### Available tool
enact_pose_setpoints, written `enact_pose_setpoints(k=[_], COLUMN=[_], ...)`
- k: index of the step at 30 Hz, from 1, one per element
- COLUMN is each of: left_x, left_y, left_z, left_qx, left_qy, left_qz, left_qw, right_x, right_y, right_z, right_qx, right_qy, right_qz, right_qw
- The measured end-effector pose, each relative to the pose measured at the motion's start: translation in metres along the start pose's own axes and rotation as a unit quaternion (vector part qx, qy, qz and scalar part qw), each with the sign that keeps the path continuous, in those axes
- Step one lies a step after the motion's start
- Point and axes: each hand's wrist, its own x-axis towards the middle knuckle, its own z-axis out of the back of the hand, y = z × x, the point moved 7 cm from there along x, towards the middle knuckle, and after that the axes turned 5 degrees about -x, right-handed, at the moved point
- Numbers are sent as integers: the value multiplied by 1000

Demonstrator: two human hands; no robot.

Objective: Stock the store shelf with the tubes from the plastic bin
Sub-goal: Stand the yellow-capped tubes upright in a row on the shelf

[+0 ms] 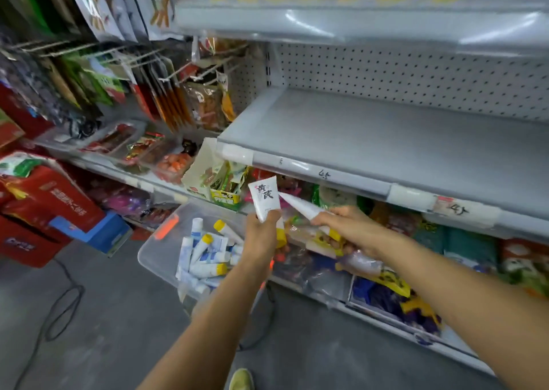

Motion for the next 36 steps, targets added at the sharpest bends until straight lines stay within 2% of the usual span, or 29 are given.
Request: enact_pose_setpoints(k=[4,10,16,18,22,25,28,36], left_x=[-47,-105,-136,-139,-136,-130,-121,-87], left_y=[-24,-90,-162,-184,-222,-246,-265,-297], left_z=[-60,-138,-188,-200,-218,-229,-234,-245], left_qx=[-3,29,8,1,-13,-13,-17,2], left_qy=[35,95,156,163,163,168,169,156], left_qz=[-33,-155,-243,-271,-301,-327,-348,-378], left_qw=[999,983,957,949,940,930,922,912], right_x=[-51,-120,-163,-169,-171,-169,-163,-107], right_y=[7,36,77,91,127,154,180,217], right_z=[61,143,217,237,268,291,315,353], right_qx=[68,119,82,103,152,117,54,-129], right_qy=[-14,-67,-203,-233,-228,-238,-292,-380], right_qz=[45,164,209,223,274,305,312,237], right_qw=[997,977,953,941,922,915,902,885])
